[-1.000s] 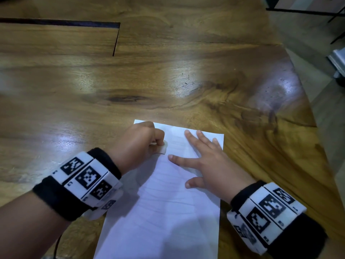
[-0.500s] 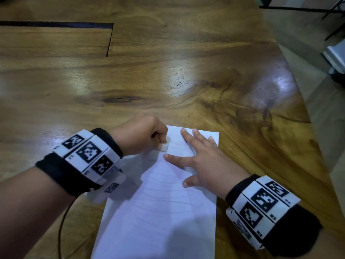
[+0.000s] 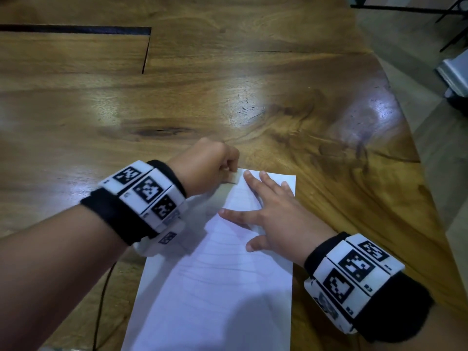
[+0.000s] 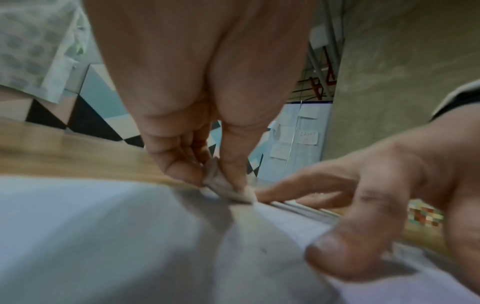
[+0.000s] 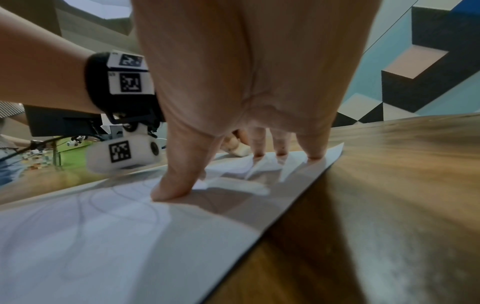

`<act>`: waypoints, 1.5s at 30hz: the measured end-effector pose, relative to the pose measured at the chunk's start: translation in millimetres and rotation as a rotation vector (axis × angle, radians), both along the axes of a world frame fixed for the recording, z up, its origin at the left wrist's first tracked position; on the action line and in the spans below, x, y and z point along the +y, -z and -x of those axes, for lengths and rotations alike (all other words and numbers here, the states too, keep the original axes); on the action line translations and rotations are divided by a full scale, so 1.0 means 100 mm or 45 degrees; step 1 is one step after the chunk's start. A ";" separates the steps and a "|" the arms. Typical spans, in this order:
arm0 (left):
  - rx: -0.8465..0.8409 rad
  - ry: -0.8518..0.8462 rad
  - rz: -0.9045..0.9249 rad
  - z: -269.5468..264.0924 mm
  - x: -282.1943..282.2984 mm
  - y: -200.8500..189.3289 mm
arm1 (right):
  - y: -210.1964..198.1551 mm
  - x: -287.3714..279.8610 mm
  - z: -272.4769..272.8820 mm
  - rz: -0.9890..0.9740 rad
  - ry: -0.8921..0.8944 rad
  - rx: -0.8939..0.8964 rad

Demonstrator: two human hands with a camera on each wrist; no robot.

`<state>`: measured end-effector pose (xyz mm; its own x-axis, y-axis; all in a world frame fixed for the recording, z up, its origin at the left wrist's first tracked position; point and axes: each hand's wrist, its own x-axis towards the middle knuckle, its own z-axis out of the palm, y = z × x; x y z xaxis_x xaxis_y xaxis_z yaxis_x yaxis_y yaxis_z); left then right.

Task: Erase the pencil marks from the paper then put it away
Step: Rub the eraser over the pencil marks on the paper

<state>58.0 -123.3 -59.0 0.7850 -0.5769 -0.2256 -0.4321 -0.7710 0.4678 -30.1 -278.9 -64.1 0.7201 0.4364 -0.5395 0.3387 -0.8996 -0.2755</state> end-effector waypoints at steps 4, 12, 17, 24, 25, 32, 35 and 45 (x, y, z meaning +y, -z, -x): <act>-0.028 -0.021 0.040 0.09 0.03 0.05 | 0.01 0.00 0.00 0.000 -0.003 -0.008; -0.015 0.010 0.075 0.00 -0.03 0.04 | 0.02 -0.01 0.00 -0.013 0.001 -0.015; 0.018 0.052 -0.012 0.18 0.07 0.06 | 0.04 -0.01 0.00 -0.001 -0.004 -0.017; 0.013 -0.003 0.013 0.04 -0.03 0.00 | 0.05 -0.01 0.01 -0.021 -0.003 -0.026; -0.015 -0.030 0.031 0.01 -0.08 0.01 | 0.05 -0.01 0.01 -0.024 -0.002 -0.028; 0.173 0.102 -0.066 0.25 0.18 0.00 | 0.04 0.00 0.01 -0.009 -0.007 -0.015; 0.044 -0.030 0.010 0.12 0.04 0.02 | 0.03 -0.01 0.02 -0.016 0.003 -0.005; 0.067 0.095 -0.044 0.40 0.37 0.00 | 0.02 0.01 0.02 -0.050 0.020 0.011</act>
<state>18.0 -86.5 -59.5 0.7269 -0.6244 -0.2859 -0.4644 -0.7537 0.4650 -32.1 -277.4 -66.5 0.7223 0.4462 -0.5284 0.3224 -0.8931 -0.3137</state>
